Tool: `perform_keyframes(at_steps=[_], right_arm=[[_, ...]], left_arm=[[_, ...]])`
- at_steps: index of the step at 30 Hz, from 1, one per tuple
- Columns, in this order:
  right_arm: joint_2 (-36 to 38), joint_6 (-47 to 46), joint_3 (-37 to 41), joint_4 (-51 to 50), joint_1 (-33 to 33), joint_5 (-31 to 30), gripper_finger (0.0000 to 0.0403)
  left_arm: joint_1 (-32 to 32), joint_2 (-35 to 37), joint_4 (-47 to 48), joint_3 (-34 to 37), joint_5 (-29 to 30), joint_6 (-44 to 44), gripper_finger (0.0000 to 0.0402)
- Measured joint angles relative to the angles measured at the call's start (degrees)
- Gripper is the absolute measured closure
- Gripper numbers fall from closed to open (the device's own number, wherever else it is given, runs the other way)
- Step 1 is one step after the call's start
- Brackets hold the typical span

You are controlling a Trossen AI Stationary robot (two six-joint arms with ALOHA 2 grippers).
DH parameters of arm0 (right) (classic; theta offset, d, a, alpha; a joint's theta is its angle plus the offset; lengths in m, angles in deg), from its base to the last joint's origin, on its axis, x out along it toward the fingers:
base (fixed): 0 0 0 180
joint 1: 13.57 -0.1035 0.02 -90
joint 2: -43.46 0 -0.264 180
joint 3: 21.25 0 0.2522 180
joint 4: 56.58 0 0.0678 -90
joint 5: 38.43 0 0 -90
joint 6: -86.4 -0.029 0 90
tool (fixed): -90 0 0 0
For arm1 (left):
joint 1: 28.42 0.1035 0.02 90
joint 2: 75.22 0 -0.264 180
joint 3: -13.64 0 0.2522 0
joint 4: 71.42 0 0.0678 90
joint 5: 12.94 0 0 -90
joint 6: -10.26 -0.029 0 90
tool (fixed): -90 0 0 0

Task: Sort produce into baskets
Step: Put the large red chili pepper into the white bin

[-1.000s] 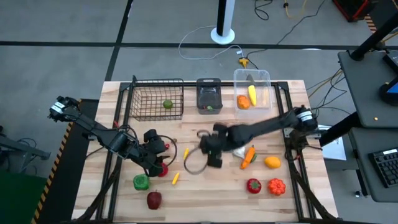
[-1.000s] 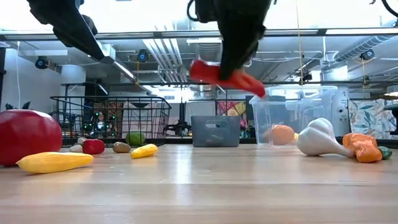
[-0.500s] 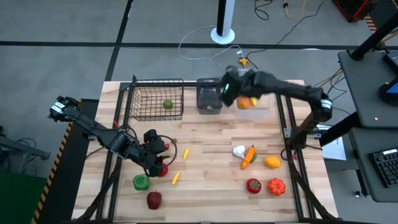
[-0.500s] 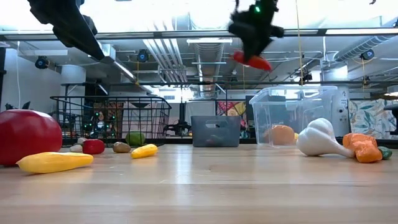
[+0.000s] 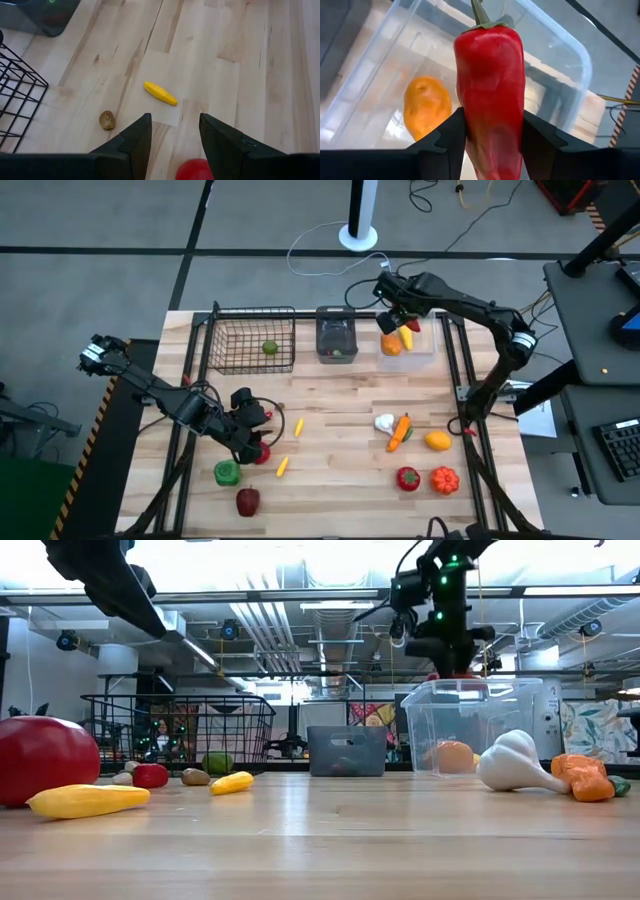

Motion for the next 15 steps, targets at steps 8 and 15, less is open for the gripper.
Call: perform_keyframes(at_steps=[8, 15], right_arm=[[-0.1, 0.6, 4.3, 2.3, 0.1, 0.1, 0.0255], [-0.1, 0.8, 5.3, 2.4, 0.1, 0.0, 0.0251]], left_arm=[[0.0, 0.0, 0.0, 0.0, 0.0, 0.0, 0.0253], [0.0, 0.0, 0.0, 0.0, 0.1, 0.0, 0.0253]])
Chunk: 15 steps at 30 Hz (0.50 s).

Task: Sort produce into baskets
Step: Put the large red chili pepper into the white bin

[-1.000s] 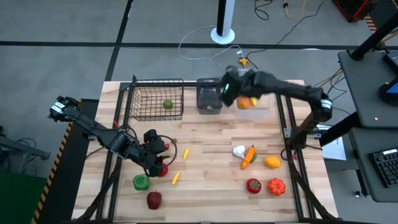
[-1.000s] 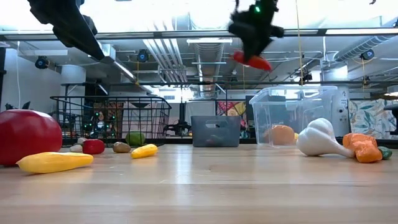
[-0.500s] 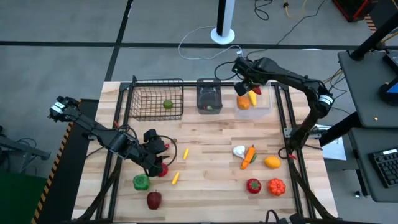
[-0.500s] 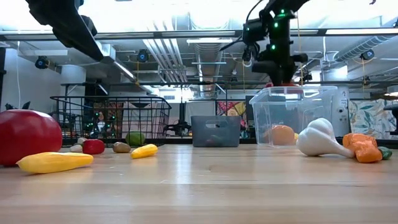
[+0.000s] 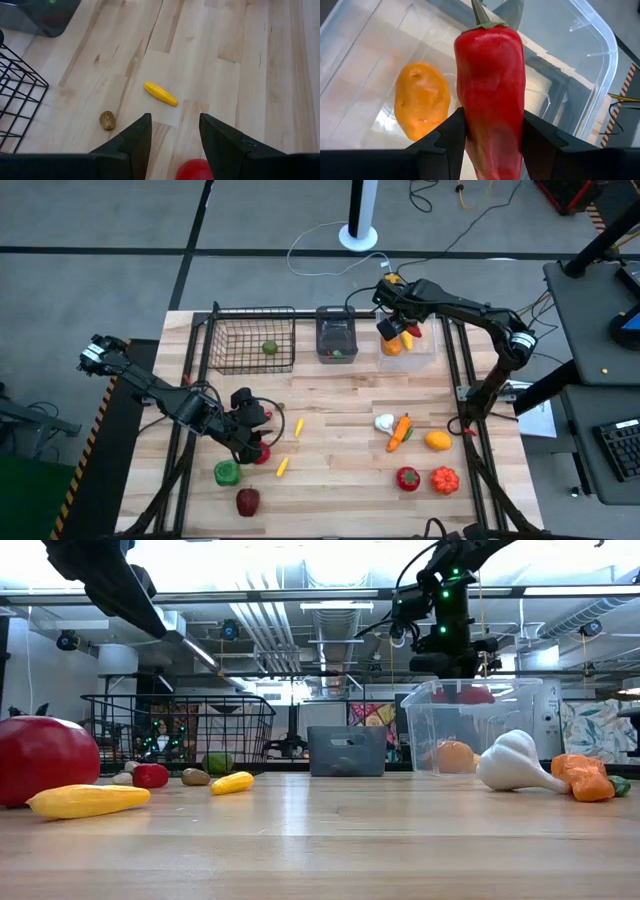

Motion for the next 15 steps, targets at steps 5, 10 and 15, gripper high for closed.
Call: perform_keyframes(at_steps=[5, 10, 15], right_arm=[[0.0, -0.1, 0.0, 0.1, 0.0, 0.0, 0.0228], [0.0, -0.1, 0.0, 0.2, 0.0, 0.0, 0.0206], [0.0, -0.1, 0.0, 0.6, 0.0, 0.0, 0.02]], left_arm=[[0.0, 0.0, 0.0, 0.0, 1.4, 0.0, 0.0253], [0.0, 0.0, 0.0, 0.0, 1.4, 0.0, 0.0253], [0.0, 0.0, 0.0, 0.0, 1.4, 0.0, 0.0253]])
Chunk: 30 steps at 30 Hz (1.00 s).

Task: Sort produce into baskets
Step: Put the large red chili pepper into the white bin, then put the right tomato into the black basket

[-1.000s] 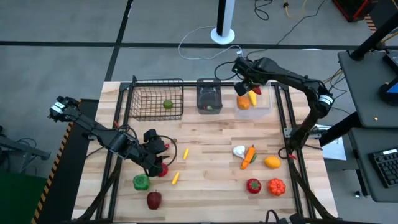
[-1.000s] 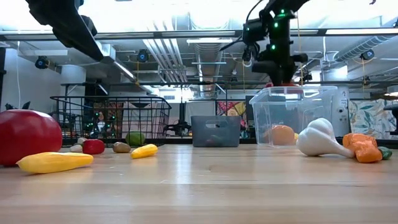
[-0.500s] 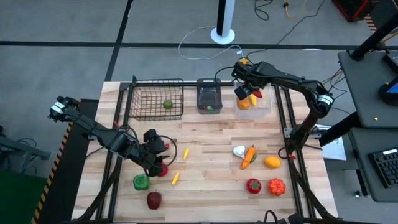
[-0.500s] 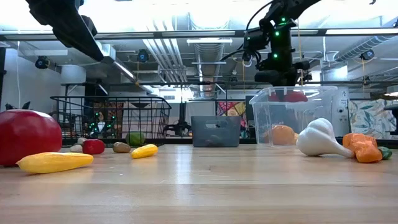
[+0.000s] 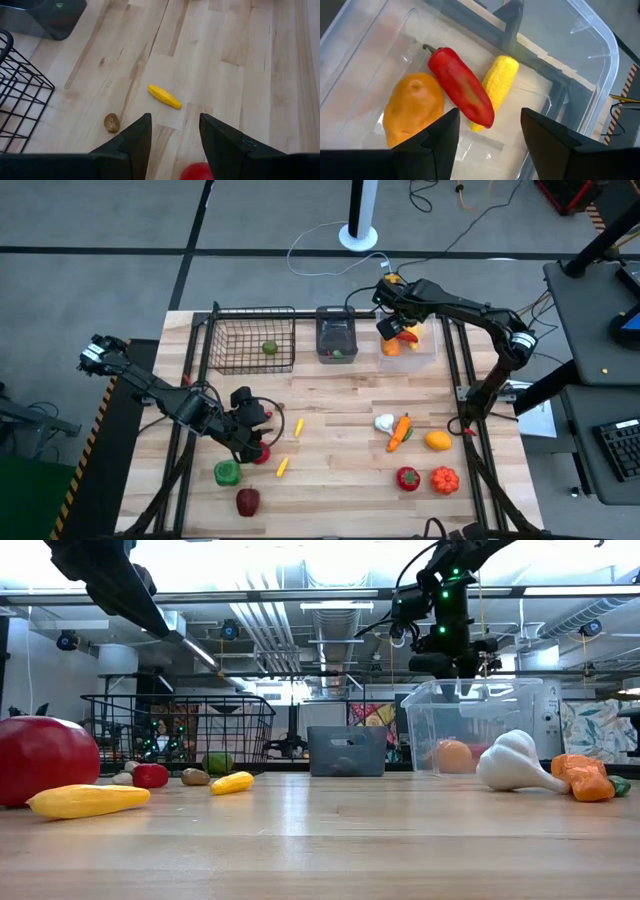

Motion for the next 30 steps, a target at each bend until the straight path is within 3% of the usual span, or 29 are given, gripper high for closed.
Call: perform_keyframes(at_steps=[15, 30], right_arm=[[4.2, 0.8, 0.0, 3.1, -3.1, 0.0, 0.02], [15.3, -0.7, 0.0, 10.8, -18.9, 0.0, 0.02]], left_arm=[[0.0, 0.0, -0.7, 1.7, 0.1, 1.9, 0.0253], [0.0, 0.0, -5.9, 2.3, 1.9, 3.3, 0.0253]])
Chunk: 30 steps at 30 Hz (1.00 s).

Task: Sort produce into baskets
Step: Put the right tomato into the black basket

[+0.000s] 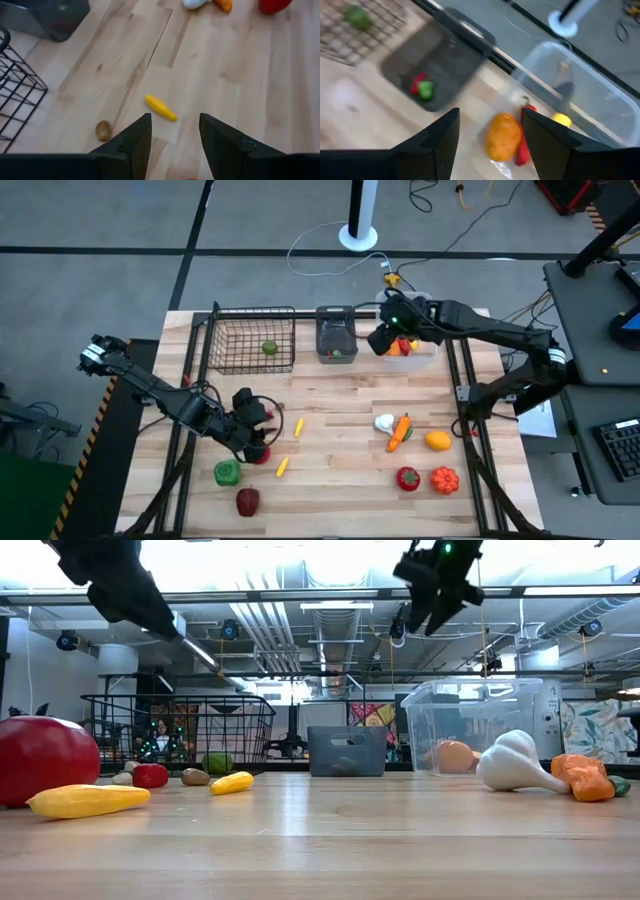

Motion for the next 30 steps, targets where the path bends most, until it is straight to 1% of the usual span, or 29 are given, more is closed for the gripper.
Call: perform_keyframes(at_steps=[6, 14, 20, 28, 30], right_arm=[[1.1, 0.2, 0.3, 3.0, -6.3, 0.0, 0.02], [1.2, 2.0, 4.2, 10.6, -15.2, 0.0, 0.02], [1.2, 1.6, 7.1, 15.9, -21.2, 0.0, 0.02], [-0.4, 0.8, 7.4, 18.2, -26.3, 0.0, 0.0199], [-1.0, 0.7, 7.4, 18.7, -27.1, 0.0, 0.0199]], left_arm=[[0.1, 0.0, -0.4, 0.0, 0.0, 1.0, 0.0253], [0.1, 0.0, -0.4, 0.0, 0.0, 1.2, 0.0253], [0.1, 0.0, 1.9, 0.0, -0.9, -1.4, 0.0253], [0.8, 0.0, 2.8, 0.0, -1.0, -0.5, 0.0253], [0.8, 0.0, 2.8, 0.0, -2.8, 0.1, 0.0253]])
